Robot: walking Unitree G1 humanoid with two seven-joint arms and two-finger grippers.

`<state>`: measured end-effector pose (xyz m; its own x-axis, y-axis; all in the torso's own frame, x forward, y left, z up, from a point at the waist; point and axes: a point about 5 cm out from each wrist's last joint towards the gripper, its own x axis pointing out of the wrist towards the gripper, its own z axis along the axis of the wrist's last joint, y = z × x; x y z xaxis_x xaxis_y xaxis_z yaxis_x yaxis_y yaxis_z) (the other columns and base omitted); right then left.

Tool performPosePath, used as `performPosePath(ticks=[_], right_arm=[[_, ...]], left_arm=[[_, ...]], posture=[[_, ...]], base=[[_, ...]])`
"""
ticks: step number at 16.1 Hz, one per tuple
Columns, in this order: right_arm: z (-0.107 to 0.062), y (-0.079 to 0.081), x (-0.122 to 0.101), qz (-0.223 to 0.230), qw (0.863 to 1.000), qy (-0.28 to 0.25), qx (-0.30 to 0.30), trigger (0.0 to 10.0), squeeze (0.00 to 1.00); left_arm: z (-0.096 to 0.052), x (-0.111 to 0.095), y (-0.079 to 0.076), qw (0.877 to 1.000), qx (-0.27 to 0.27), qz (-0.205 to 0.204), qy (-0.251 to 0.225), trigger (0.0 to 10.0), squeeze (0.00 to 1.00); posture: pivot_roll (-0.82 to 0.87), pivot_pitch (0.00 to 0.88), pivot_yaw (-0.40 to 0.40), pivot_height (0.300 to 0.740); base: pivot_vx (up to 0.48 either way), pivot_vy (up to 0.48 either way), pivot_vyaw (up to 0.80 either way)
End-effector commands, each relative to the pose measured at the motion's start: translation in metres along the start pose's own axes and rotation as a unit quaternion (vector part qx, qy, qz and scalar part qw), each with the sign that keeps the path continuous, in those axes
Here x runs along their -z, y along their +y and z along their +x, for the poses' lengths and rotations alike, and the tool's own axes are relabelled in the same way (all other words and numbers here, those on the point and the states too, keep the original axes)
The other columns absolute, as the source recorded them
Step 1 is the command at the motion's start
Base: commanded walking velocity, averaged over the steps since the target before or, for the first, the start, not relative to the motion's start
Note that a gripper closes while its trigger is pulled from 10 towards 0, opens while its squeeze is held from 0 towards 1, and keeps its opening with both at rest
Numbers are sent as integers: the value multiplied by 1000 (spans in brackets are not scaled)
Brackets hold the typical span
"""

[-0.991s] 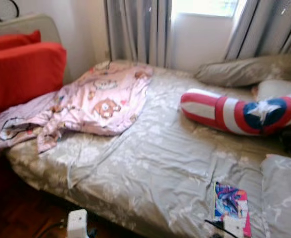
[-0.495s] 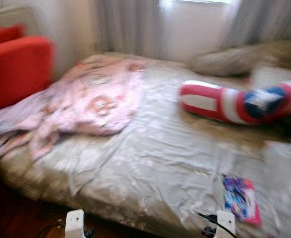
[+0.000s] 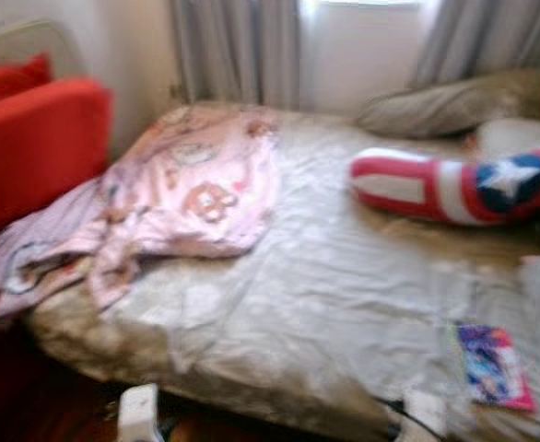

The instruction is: Clean up the room

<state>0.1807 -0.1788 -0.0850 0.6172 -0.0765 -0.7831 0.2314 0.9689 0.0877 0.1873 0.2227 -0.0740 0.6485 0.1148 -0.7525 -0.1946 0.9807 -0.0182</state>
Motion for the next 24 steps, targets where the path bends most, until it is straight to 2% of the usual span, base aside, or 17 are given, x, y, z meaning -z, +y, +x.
performPosePath(ticks=[1, 18, 24], right_arm=[[-1, -13, 1, -5, 1000, 0, 15, 10000, 0], [-2, -7, 7, -31, 999, 17, -6, 10000, 0], [-3, -7, 10, -38, 999, 20, -10, 10000, 0]], left_arm=[[1, 0, -7, 1000, 9, -1, 5, 10000, 0], [1, -1, -7, 1000, 8, -1, 4, 10000, 0], [1, -1, -7, 1000, 8, 4, 3, 10000, 0]], posture=[[13, 0, 6, 740], [18, 0, 4, 740], [21, 0, 2, 740]], base=[[0, 480, 0], [0, 480, 0], [0, 0, 0]])
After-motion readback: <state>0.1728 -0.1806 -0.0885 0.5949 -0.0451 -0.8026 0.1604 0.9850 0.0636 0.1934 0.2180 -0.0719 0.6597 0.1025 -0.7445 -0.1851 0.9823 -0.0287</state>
